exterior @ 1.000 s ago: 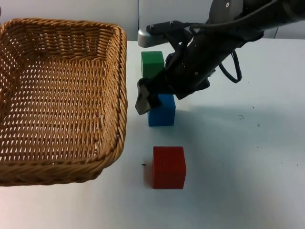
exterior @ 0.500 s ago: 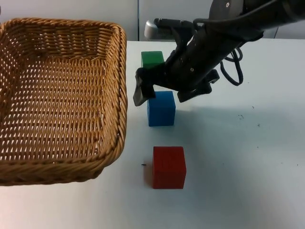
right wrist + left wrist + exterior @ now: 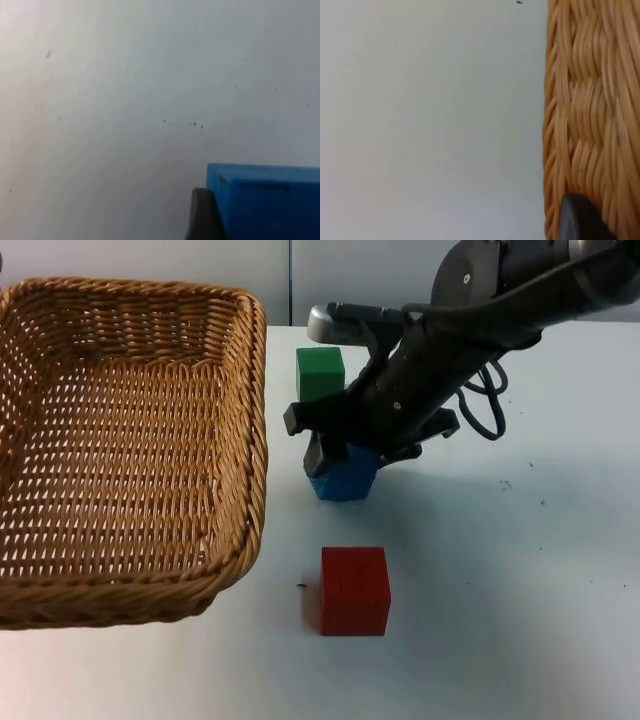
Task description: Pick up the basket with the left hand and place the blue cube into the basket with the right hand.
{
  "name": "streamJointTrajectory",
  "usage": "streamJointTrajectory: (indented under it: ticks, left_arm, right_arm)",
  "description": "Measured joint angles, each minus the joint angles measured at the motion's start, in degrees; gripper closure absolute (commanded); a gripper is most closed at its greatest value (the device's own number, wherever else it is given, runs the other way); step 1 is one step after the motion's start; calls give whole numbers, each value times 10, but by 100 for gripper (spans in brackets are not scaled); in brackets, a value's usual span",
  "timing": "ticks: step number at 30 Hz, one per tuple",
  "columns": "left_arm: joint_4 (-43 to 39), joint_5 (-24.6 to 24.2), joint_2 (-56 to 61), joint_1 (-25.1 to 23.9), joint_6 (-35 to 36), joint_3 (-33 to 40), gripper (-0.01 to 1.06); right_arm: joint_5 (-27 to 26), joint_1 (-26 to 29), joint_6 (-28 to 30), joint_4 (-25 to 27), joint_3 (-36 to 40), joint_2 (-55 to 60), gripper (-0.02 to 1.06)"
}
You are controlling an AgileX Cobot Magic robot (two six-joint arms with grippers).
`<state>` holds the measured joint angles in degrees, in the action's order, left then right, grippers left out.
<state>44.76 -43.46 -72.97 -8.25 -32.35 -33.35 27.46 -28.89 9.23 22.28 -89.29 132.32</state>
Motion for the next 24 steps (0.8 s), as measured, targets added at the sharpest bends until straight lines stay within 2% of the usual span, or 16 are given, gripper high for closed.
streamJointTrajectory:
  ticks: [1,4,5,6,11,12,15,16,19,24]
  left_arm:
    - [0,0,0,0,0,0,105]
    - [0,0,0,0,0,0,105]
    - [0,0,0,0,0,0,105]
    - [0,0,0,0,0,0,105]
    - [0,-1,0,0,0,0,105]
    - [0,-2,0,0,0,0,105]
    - [0,-3,0,0,0,0,105]
    - [0,-3,0,0,0,0,105]
    - [0,-4,0,0,0,0,105]
    - [0,-4,0,0,-1,0,105]
  right_arm:
    - [0,0,0,0,0,0,70]
    - [0,0,0,0,0,0,99]
    - [0,0,0,0,0,0,99]
    - [0,0,0,0,0,0,105]
    - [4,0,-2,-9,0,-4,105]
    - [10,0,-9,-22,0,-10,105]
    - [34,0,-62,-105,0,-45,105]
    - [34,0,-62,-105,0,-45,105]
    - [59,0,-105,-185,0,-101,105]
    - [82,0,-101,-212,0,-192,105]
